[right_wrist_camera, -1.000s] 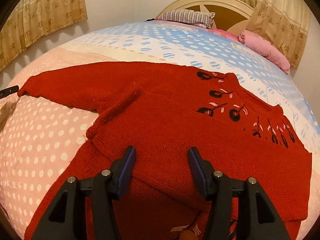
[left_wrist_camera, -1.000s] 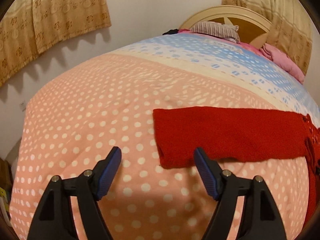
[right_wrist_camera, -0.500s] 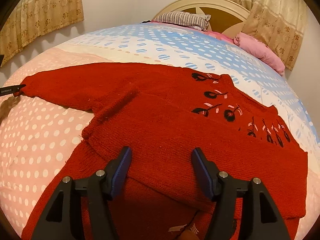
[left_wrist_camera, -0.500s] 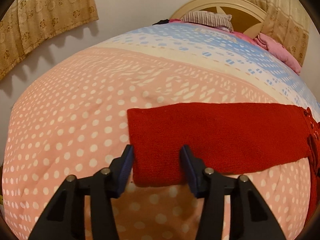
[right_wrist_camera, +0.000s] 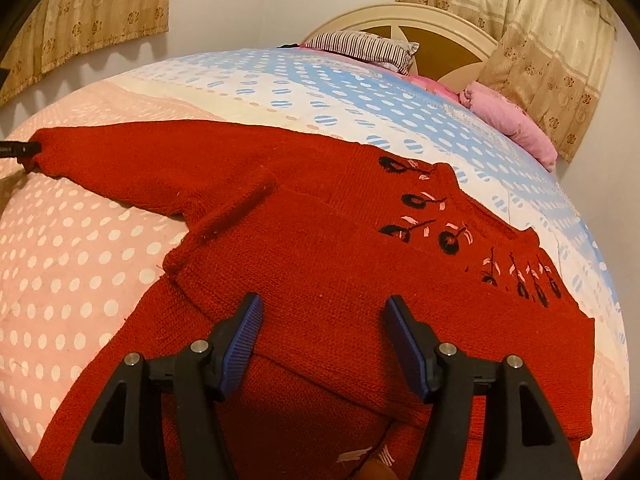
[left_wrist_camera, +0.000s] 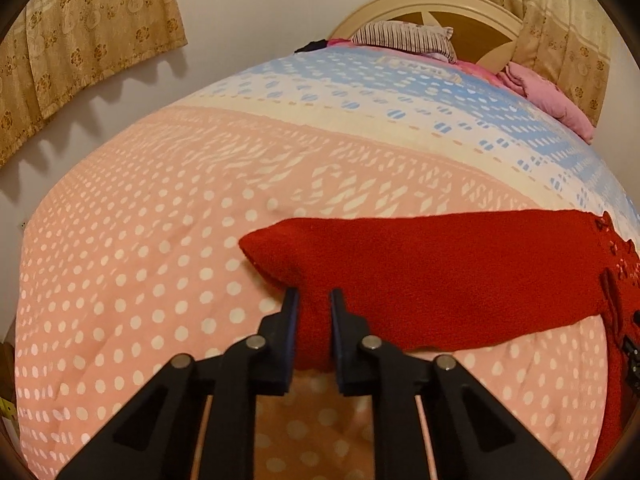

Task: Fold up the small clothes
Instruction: 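Move the left gripper to the other sleeve cuff and grasp it, then lift the sleeve with the left gripper, fold it across the body, release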

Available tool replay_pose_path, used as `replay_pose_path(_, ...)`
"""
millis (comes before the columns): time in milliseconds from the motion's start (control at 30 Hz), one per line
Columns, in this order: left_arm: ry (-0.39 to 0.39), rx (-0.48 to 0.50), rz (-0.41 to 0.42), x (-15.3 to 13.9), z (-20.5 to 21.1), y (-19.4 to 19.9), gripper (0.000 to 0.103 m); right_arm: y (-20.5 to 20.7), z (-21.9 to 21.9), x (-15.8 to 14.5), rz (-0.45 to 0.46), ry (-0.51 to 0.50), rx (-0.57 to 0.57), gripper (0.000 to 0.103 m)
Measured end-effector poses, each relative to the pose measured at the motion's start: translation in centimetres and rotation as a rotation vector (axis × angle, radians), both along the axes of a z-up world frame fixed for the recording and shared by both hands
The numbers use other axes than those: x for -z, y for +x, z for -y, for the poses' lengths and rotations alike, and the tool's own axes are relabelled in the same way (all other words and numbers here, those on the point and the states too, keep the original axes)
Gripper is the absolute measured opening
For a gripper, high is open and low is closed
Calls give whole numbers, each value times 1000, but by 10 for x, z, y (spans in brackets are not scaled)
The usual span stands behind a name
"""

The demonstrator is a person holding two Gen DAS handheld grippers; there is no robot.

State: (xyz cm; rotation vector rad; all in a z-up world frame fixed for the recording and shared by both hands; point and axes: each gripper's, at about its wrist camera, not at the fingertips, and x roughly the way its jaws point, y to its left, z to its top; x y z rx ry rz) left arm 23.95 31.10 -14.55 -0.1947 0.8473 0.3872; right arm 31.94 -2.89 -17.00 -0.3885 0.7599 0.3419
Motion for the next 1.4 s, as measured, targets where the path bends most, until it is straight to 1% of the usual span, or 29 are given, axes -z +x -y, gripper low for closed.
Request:
replay_pose_path(267, 12, 43, 47, -30, 15, -2, 13, 2, 3, 0, -16, 25, 0, 64)
replay_pose_path(500, -5, 78, 81, -51, 32, 0, 12, 2, 3, 0, -19, 30, 1, 64)
replay_pose_path(833, 1, 129, 127, -80, 63, -4, 12, 2, 3, 0, -13, 26, 4, 65)
replay_pose_path(967, 6, 152, 146, -91, 79, -3, 12, 3, 5, -1, -16, 35, 13, 68)
replay_pose_path(1067, 22, 163, 151, -99, 95, 2, 12, 3, 13, -6, -20, 80, 20, 68)
replay_pose_path(1167, 26, 197, 167, -106, 114, 7, 12, -1, 27, -20, -1, 134, 46, 68)
replay_pose_path(1300, 40, 239, 187, -113, 139, 15, 12, -15, 38, -35, 34, 121, 32, 68)
replay_pose_path(1400, 56, 265, 200, -118, 159, 20, 12, -24, 53, -43, 34, 122, 30, 68)
